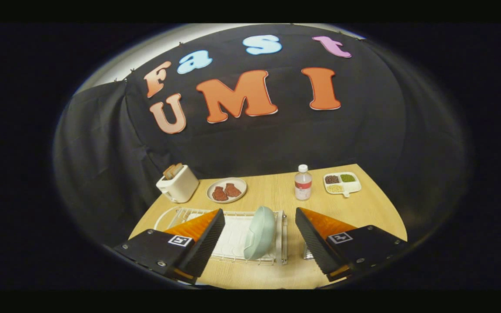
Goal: Take the plate from the dish rack, then take the spoon from the basket and place it into the plate.
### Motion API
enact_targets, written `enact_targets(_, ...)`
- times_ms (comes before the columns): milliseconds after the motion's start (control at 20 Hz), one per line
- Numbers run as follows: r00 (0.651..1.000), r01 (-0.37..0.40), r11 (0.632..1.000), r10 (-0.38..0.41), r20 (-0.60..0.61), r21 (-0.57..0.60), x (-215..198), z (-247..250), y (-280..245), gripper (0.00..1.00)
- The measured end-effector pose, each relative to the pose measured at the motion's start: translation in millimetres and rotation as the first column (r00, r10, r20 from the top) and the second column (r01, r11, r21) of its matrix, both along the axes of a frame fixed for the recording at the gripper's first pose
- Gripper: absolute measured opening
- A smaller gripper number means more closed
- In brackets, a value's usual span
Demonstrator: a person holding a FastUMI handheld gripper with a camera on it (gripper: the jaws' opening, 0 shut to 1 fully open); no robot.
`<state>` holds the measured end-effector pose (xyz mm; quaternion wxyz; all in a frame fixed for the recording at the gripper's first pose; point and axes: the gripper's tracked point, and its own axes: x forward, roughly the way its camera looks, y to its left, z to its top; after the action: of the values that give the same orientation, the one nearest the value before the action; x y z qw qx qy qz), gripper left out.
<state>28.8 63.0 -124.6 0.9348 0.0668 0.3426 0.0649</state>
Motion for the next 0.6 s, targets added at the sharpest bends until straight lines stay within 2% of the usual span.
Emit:
enact_targets(300, 0.974, 0.001, 1.0, -0.007, -0.225, -0.025, 2.8, -54.2, -0.4, 0.94)
enact_targets(600, 0.921, -0.002, 1.0, -0.006, -0.39, -0.021, 10.9, -95.1, 12.5, 0.77)
